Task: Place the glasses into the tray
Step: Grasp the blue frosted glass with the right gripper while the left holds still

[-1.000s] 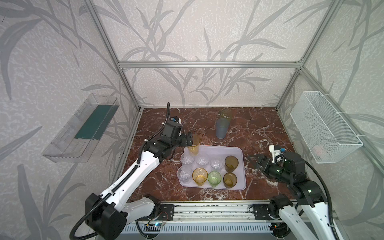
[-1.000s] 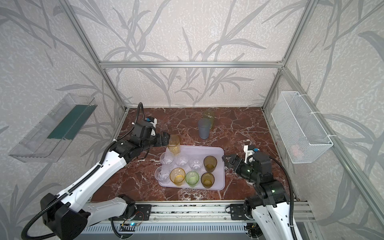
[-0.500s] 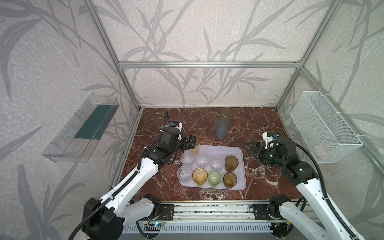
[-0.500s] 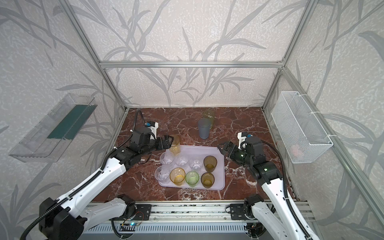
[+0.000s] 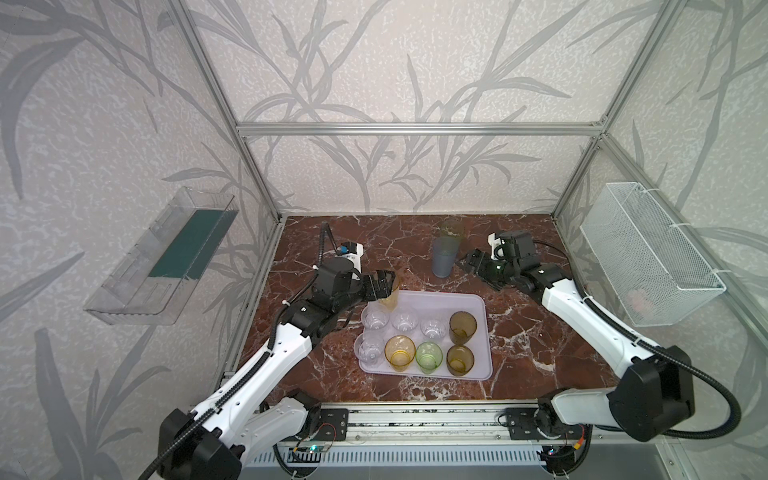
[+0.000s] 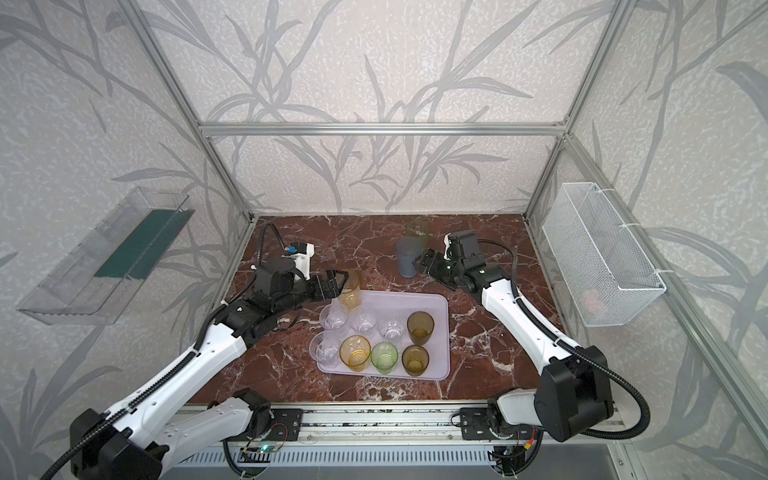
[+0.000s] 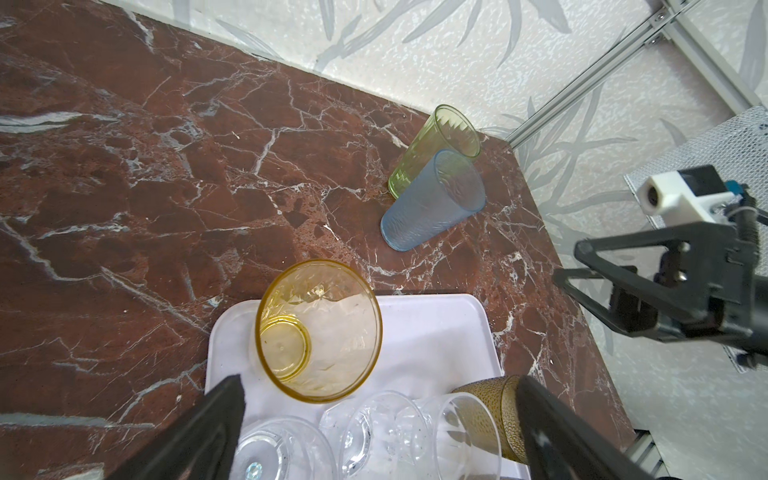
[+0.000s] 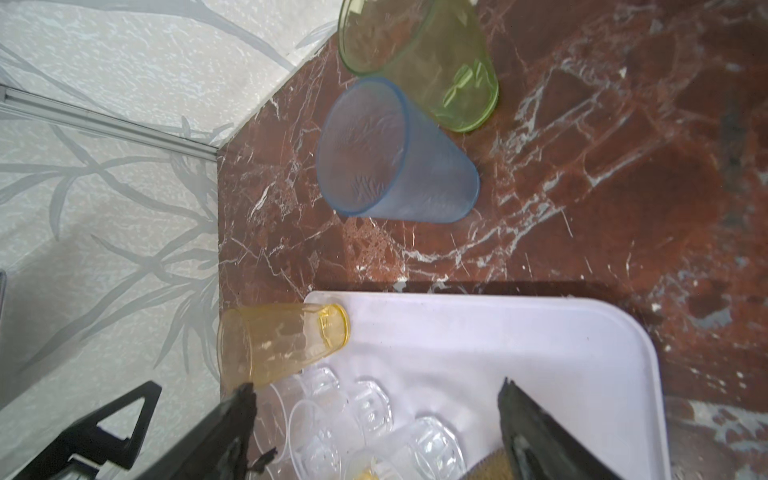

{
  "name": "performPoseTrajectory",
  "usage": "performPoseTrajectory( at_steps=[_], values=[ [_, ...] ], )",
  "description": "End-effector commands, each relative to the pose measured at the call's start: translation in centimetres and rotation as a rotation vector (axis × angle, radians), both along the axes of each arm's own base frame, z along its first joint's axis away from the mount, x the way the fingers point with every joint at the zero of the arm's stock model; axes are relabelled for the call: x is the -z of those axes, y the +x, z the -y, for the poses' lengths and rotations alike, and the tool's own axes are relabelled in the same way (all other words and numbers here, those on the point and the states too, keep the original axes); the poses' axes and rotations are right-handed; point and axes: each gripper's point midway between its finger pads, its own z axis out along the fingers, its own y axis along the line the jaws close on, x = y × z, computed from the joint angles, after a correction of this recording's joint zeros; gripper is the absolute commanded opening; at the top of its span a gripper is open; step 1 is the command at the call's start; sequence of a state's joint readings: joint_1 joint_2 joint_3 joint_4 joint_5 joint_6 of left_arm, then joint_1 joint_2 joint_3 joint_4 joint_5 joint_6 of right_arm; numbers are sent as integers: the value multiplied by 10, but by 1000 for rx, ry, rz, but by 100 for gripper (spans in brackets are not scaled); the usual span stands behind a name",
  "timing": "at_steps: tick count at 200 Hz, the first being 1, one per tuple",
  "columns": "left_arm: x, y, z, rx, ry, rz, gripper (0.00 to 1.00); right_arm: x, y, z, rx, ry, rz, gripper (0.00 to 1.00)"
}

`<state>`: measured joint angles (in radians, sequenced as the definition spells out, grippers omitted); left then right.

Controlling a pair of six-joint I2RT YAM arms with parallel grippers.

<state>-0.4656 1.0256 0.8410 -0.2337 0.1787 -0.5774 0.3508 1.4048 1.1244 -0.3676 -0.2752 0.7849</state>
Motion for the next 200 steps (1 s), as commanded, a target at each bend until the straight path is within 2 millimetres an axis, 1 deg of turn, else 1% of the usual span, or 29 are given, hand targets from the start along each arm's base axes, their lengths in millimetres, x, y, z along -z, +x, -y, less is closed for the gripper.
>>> performPoseTrajectory(
  at_steps=[1, 18, 37, 57, 81, 88, 89, 91, 111, 127, 136, 151, 181, 200],
  values=[
    [-4, -2, 0, 2, -22, 17, 99, -6, 23, 0, 24, -45, 41, 83],
    [-5, -2, 1, 5, -33, 24, 99, -2, 35, -2, 28, -59, 36, 76],
    [-4, -3, 1, 4, -37, 28, 99, 4, 48, -5, 32, -75, 31, 74],
    [-4, -3, 0, 1, -38, 29, 99, 9, 60, -7, 35, -90, 25, 65],
    [-4, -4, 2, 6, -51, 32, 99, 15, 74, -11, 36, -100, 13, 64],
    [-4, -4, 2, 7, -53, 31, 99, 12, 77, -12, 37, -97, 19, 64],
    [-4, -4, 2, 7, -54, 31, 99, 17, 78, -12, 36, -102, 9, 64],
    [-4, -4, 2, 7, -53, 32, 99, 22, 79, -13, 35, -104, 1, 64],
    [-3, -4, 2, 6, -49, 32, 99, 30, 89, -15, 37, -110, -18, 61],
    [-2, -4, 1, 4, -43, 32, 100, 39, 94, -13, 50, -134, -45, 58],
    [-2, -4, 1, 2, -42, 32, 100, 44, 96, -10, 58, -154, -62, 55],
    [0, -4, 0, -1, -36, 30, 99, 47, 99, -9, 60, -170, -72, 51],
    [1, -3, -1, -6, -30, 31, 99, 54, 104, -8, 72, -177, -89, 47],
    [1, -3, -1, -8, -28, 33, 100, 58, 104, -7, 78, -185, -102, 40]
  ],
)
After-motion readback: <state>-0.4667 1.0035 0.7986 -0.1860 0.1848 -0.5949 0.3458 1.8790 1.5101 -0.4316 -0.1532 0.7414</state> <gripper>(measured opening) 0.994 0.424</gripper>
